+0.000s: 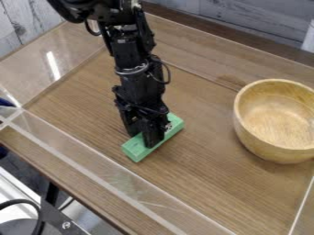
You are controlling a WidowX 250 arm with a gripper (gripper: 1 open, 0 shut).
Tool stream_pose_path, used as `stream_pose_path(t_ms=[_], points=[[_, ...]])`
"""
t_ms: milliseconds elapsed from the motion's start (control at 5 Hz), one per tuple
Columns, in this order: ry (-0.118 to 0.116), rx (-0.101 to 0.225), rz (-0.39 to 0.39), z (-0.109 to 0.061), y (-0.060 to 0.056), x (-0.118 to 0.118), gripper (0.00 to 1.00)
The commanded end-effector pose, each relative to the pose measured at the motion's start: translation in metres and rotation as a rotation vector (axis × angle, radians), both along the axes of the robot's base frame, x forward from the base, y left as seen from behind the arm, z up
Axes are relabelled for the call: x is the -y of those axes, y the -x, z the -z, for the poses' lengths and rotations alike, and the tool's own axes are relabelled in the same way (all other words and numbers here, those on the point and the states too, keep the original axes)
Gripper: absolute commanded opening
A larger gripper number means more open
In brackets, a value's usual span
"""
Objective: Put the green block in the brown bowl
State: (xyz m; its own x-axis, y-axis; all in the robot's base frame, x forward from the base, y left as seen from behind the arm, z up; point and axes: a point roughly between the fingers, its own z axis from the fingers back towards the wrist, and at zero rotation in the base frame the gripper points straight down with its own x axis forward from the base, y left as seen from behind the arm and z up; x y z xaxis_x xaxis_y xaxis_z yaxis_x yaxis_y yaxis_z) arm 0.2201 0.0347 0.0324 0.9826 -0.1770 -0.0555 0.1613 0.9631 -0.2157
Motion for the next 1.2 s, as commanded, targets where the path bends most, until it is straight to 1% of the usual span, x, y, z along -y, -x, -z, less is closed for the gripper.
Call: stream_pose_path(t_ms=[0, 400, 600, 800, 1000], points=[[0.001, 0.048, -0.006, -0.007, -0.013, -0.003, 0.00], [-0.011, 0.016, -0.056, -0.016, -0.019, -0.003, 0.00], [-0.017, 0.004, -0.082, -0.024, -0.024, -0.003, 0.00], [-0.023, -0.004, -0.050, -0.044, -0.030, 0.003, 0.00], [-0.022, -0.011, 0.003, -0.069, -0.041, 0.019, 0.00]])
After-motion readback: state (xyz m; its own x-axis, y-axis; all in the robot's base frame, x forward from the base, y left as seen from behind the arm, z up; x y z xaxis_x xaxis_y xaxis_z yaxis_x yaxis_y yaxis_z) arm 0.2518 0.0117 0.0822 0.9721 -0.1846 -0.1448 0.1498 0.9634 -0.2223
